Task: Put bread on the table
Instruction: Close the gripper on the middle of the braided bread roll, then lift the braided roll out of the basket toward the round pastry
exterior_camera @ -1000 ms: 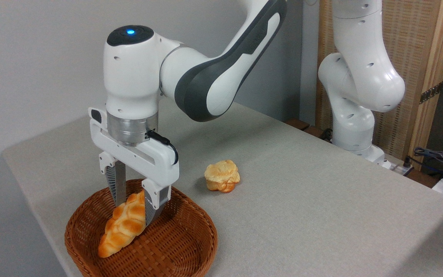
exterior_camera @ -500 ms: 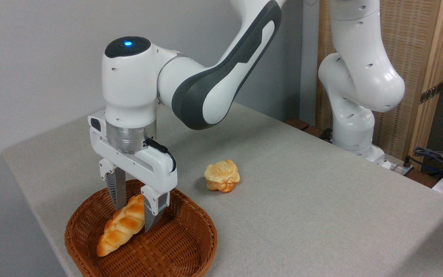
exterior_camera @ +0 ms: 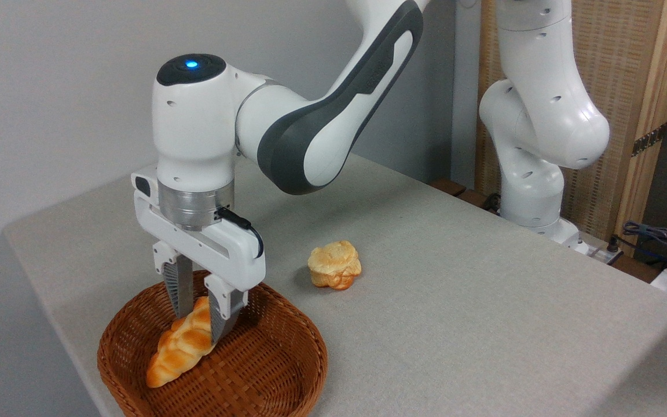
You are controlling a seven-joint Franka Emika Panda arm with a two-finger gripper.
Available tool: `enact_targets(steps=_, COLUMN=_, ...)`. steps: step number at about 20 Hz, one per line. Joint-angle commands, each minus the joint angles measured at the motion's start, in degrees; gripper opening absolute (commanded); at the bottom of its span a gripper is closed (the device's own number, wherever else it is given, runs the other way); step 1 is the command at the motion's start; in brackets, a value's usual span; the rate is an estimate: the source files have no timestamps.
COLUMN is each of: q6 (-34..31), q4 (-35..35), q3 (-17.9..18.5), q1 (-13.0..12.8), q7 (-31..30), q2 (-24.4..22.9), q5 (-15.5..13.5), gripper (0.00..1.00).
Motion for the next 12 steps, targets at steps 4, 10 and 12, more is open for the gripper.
enact_targets(steps=4, q6=1.20, q4=0.27, q3=0.10, q1=-0.05, q7=0.86, q2=-0.14, q5=-0.76, gripper=0.45)
enact_targets(steps=10, q6=0.41, q4=0.27, q3=0.54, q1=-0.05, q7=0.60, q2=-4.53, q5=-0.85, gripper=0.45)
enact_targets(steps=12, q6=-0.12, q4=0.27, q3=0.63, q1=-0.05, q7=0.43, q2=-6.81, q5=-1.11, gripper=0.45)
